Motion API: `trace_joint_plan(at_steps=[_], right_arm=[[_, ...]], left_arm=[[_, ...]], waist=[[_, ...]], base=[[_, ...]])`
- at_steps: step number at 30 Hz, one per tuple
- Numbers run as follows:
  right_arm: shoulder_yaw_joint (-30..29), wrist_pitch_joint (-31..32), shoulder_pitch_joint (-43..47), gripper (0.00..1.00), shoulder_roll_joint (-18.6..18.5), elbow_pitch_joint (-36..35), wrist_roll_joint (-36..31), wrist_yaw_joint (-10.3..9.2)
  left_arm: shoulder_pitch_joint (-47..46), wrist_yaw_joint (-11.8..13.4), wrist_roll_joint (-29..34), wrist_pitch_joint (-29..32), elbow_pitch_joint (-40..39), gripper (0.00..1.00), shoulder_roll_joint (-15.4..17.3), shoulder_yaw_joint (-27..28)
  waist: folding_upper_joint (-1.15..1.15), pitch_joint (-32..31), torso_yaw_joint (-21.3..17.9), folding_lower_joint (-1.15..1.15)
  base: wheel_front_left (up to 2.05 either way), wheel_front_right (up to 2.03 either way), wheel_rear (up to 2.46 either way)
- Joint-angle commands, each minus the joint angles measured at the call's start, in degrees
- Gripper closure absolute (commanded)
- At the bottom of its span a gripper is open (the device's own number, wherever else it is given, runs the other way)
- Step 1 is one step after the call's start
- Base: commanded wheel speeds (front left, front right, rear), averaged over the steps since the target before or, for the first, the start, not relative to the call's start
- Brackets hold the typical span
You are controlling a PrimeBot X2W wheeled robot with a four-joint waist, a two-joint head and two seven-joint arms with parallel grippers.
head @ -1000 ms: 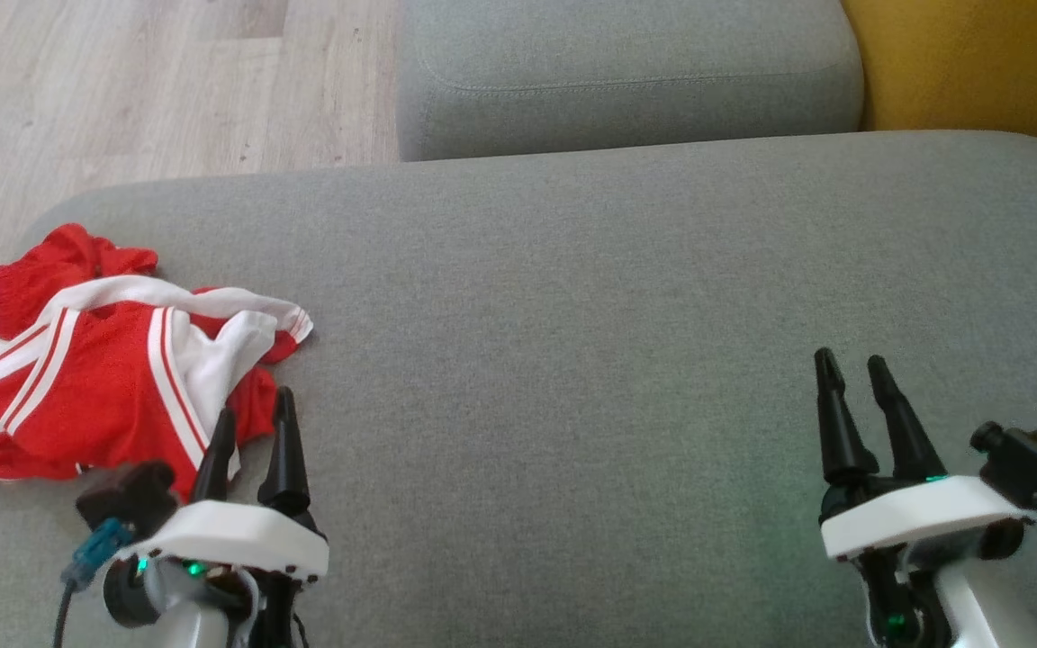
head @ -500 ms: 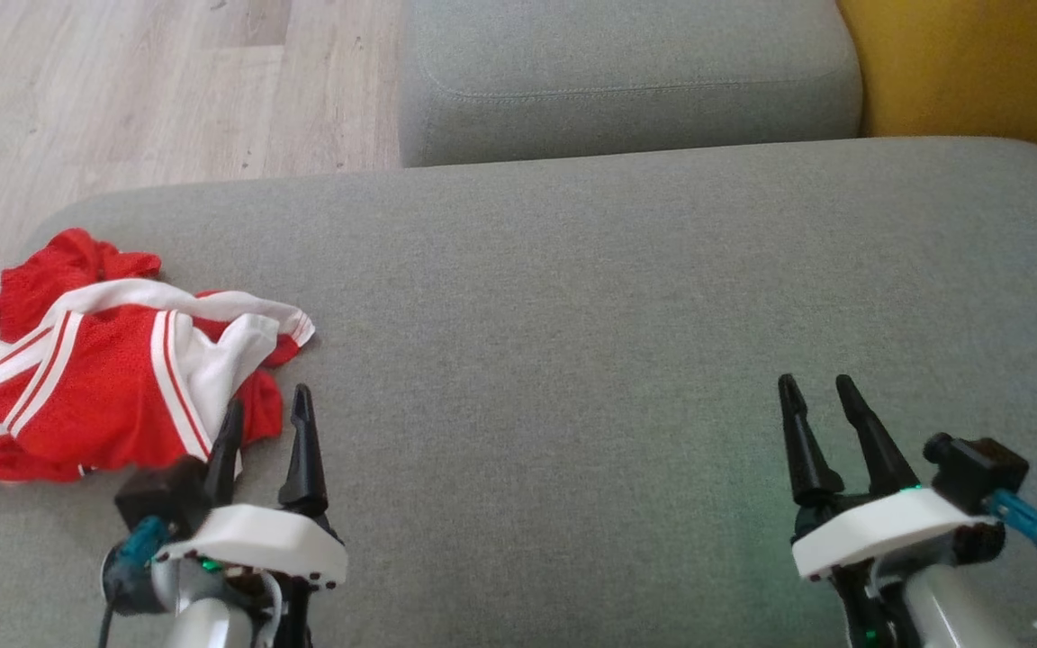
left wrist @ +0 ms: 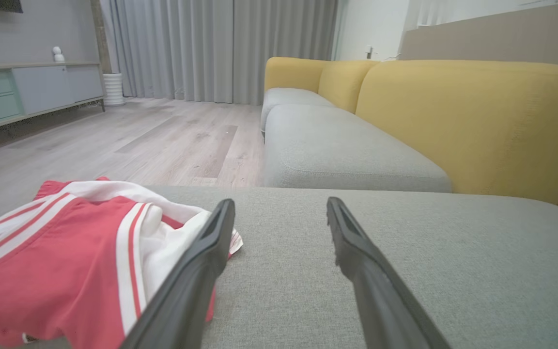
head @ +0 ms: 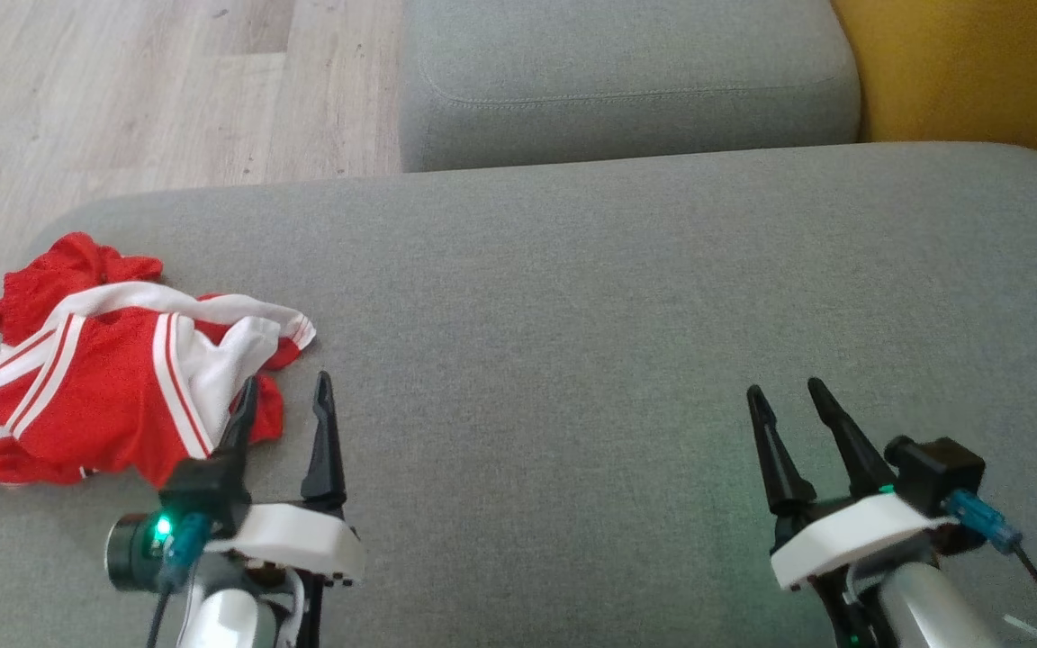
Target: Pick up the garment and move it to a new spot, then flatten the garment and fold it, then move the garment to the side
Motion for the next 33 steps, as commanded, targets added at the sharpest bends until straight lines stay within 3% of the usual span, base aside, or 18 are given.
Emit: trace_joint_plan(at_steps=[1,6,16,33], right_arm=[[1.6,-1.0,-3.9,0.00,-1.0,-1.6,-1.7,0.43],[1.6,-1.8,-4.3,0.00,-1.1,-2.3,-5.0,0.45],[-2.0,-1.9,-3.6,0.00,0.1,-3.9,-6.8,0.45],[-1.8,-1.9,-2.6,0.00,0.5,-6.0,-6.3,0.45]], left_arm=[[-3.4,0.5,2.0,-0.9,-2.6,0.00,0.8,0.9],[-3.5,1.2,5.5,-1.7,-3.0,0.00,0.9,0.3],[-3.5,1.4,5.4,-1.7,-2.6,0.00,0.9,0.8],[-3.6,1.3,4.9,-1.7,-1.3,0.00,0.9,1.6]], waist=[[0.00,0.0,0.0,0.00],[0.00,-0.2,0.0,0.00],[0.00,-0.1,-0.1,0.00],[0.00,-0.3,1.2,0.00]], base=[[0.00,0.00,0.00],[0.00,0.00,0.00],[0.00,0.00,0.00],[0.00,0.00,0.00]])
